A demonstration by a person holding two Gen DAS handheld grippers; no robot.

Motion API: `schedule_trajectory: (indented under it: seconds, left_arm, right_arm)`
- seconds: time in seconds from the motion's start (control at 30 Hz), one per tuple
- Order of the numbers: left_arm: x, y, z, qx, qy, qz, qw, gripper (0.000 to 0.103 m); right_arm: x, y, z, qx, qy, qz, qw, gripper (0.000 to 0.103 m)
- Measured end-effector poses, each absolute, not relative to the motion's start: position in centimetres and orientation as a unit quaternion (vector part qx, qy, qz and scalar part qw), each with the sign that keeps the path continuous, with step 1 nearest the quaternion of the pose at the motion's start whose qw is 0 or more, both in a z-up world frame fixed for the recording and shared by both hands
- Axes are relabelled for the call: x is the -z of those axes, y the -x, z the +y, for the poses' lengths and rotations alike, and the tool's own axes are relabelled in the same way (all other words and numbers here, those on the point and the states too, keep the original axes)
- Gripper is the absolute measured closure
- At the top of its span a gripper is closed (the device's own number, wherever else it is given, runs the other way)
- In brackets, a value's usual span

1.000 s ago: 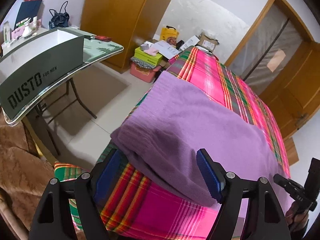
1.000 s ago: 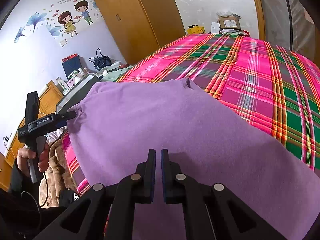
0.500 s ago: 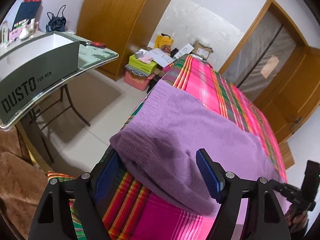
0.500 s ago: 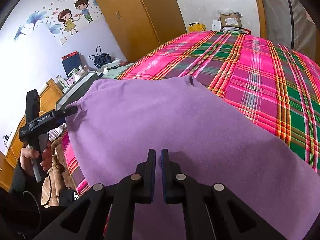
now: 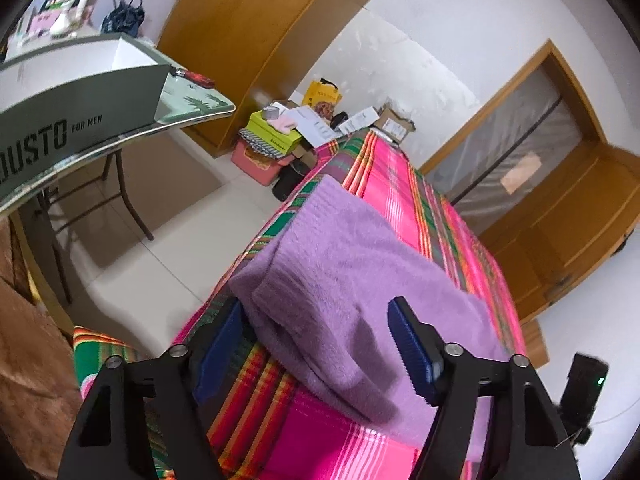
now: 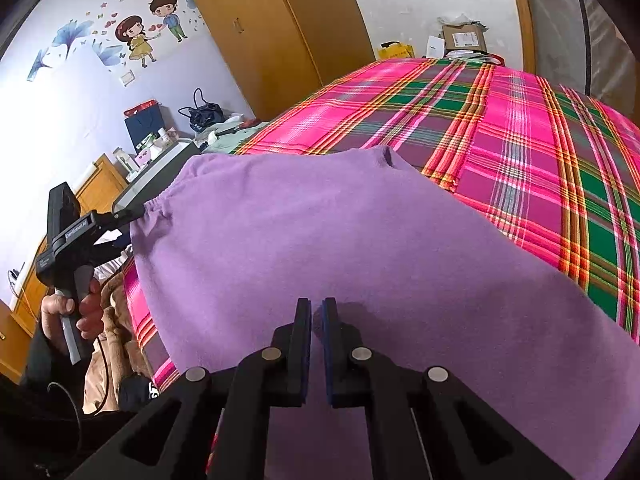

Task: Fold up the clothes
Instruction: 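Move the open left gripper to the edge of the folded lilac sweatshirt, then close the left gripper on the sweatshirt bundle edge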

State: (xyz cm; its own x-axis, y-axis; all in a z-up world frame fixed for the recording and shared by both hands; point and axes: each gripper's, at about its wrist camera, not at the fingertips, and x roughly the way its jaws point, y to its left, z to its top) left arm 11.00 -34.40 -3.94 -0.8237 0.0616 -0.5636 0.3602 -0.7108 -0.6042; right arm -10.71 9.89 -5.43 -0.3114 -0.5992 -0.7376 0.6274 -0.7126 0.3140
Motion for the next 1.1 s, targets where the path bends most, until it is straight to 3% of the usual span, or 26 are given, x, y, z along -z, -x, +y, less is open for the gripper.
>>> schedule_trajectory:
  seconds: [0.17,0.57,0.63,1.1]
  left_arm:
    - [4.4,-11.4,-35.4,0.872,-0.272,0.397,0.086,0.064]
    - [5.7,-10.8,-37.1,0.853,-0.255,0.449,0.068,0.065]
    - [5.6,-10.7,-37.1,0.854,-0.254,0.449,0.067,0.071]
    - [-1.1,-9.6,-34.2,0.891,-0.214,0.4,0.013,0.079]
  right_arm:
    - [5.4,10.6,10.0,0.81,-0.449,0.013,0.377,0.098]
    - [5.4,10.3,9.5,0.807,-0.449,0.014,0.383,0.098]
    - [5.4,10.2,9.4,0.808,-0.448,0.014,0.383,0.098]
    - [5.7,10.1,10.0,0.81,-0.448,0.006,0.379,0.098]
